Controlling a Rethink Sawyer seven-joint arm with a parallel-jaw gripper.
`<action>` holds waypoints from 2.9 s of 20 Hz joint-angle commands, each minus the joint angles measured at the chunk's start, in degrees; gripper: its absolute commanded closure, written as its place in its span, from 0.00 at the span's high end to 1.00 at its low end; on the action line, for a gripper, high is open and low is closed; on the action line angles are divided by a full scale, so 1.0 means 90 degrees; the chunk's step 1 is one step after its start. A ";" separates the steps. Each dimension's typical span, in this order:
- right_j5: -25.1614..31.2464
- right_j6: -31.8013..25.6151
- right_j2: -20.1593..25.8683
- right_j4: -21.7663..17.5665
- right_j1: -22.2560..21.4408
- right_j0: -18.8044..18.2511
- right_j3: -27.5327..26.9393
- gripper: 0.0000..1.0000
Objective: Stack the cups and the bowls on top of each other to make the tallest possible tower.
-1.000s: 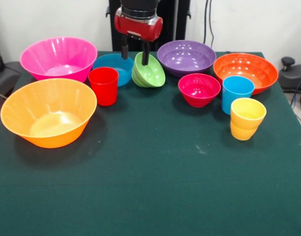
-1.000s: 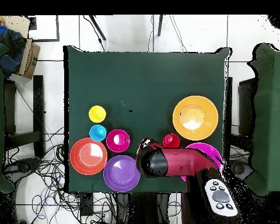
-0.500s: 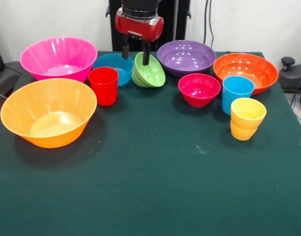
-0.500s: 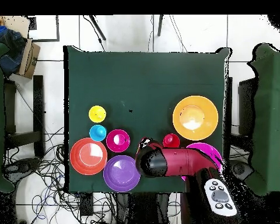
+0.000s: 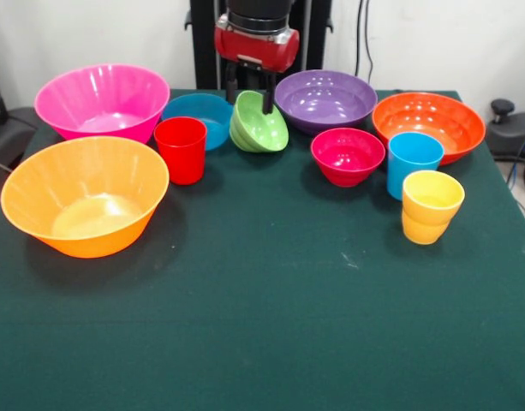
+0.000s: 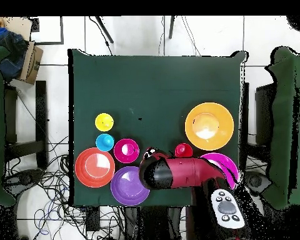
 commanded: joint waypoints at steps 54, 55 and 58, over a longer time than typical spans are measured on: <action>0.0806 -0.0480 0.0393 -0.0278 0.0169 0.0046 -0.0130 1.00; 0.0802 -0.0481 0.0392 -0.0282 0.0179 0.0044 -0.0137 1.00; 0.0757 -0.0455 0.0376 -0.0299 0.0209 0.0055 -0.0138 1.00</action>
